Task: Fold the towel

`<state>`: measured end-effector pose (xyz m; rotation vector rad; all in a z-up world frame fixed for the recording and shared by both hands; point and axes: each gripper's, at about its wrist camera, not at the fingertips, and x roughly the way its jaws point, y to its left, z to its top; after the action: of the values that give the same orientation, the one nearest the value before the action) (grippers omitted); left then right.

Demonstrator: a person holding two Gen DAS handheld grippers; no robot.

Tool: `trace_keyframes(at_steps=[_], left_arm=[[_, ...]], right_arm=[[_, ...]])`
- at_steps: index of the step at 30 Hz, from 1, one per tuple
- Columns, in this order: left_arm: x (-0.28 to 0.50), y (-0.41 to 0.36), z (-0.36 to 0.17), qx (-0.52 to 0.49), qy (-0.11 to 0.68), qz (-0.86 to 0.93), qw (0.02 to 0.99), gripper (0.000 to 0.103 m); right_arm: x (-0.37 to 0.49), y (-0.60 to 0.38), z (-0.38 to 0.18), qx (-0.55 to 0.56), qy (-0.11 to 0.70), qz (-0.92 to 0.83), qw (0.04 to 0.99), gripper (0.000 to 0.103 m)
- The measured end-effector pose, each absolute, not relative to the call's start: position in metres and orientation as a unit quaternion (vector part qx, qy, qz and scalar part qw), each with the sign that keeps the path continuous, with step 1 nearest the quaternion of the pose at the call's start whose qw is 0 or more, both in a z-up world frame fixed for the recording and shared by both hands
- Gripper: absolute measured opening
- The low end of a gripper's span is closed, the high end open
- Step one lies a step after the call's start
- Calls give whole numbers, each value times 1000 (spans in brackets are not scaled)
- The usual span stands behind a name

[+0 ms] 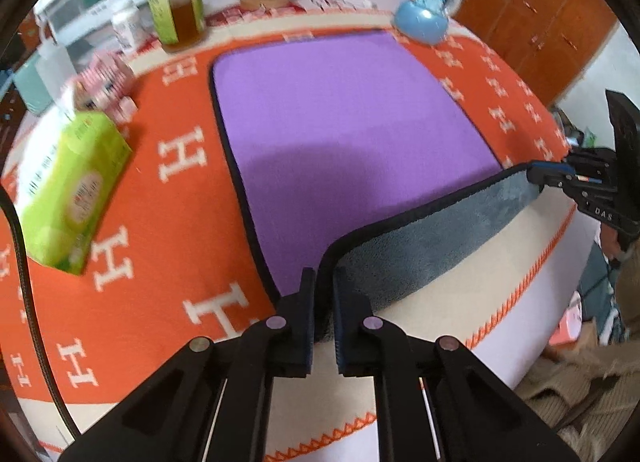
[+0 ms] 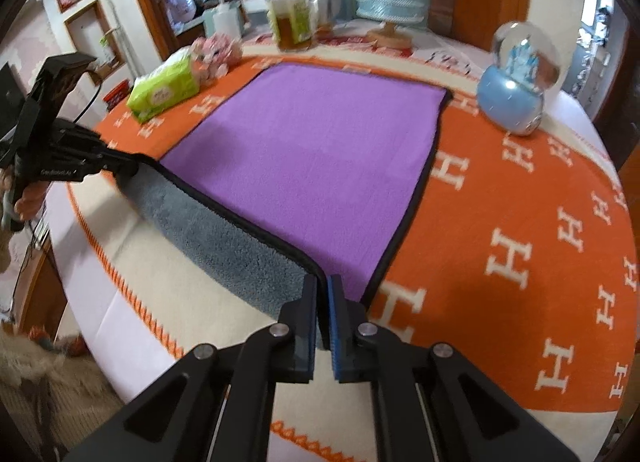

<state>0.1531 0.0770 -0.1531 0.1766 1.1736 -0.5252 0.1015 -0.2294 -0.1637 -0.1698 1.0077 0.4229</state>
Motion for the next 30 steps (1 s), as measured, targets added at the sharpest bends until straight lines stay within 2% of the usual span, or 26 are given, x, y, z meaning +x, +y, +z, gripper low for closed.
trace_keyframes(at_steps=[5,16,30], left_arm=[[173,72,-132,81,516,-209,827,6],[273,56,-110,65,469,-101,875,6],[362,30,-156,77,482,-35,872,6]], right_arm=[[125,-226,-142,-83,442,164,878,5],[224,-215,-109,-68,384,62,919,5],[320,-210,-148,-79,404,-16,911,5]])
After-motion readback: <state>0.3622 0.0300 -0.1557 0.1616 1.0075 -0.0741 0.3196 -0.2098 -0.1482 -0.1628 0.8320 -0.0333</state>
